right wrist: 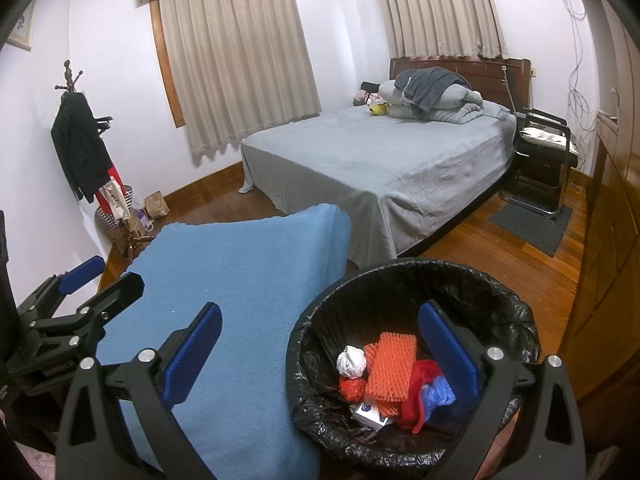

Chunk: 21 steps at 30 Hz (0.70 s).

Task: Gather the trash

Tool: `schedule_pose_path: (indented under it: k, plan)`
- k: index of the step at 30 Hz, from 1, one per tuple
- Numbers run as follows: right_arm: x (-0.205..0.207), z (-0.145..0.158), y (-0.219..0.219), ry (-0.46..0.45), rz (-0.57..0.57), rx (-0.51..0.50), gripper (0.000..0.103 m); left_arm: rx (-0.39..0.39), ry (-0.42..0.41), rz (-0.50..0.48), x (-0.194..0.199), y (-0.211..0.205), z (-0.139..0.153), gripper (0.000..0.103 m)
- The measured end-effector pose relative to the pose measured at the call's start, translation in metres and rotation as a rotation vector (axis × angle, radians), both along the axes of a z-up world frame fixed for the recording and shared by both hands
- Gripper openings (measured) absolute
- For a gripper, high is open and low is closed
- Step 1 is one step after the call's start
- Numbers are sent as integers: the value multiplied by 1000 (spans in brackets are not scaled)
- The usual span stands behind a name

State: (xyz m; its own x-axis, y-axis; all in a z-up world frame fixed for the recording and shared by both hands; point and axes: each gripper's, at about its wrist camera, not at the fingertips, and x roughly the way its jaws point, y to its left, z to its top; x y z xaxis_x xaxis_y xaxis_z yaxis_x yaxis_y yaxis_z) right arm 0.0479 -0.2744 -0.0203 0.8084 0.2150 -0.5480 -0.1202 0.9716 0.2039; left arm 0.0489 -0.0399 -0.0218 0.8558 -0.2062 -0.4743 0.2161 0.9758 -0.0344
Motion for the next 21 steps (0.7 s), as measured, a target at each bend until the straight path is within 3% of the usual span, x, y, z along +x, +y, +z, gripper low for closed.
schedule_pose_path:
  k: [21]
  plan:
    - [2,-5,2,8,1,4,97,2,4,0,0,2,2,97]
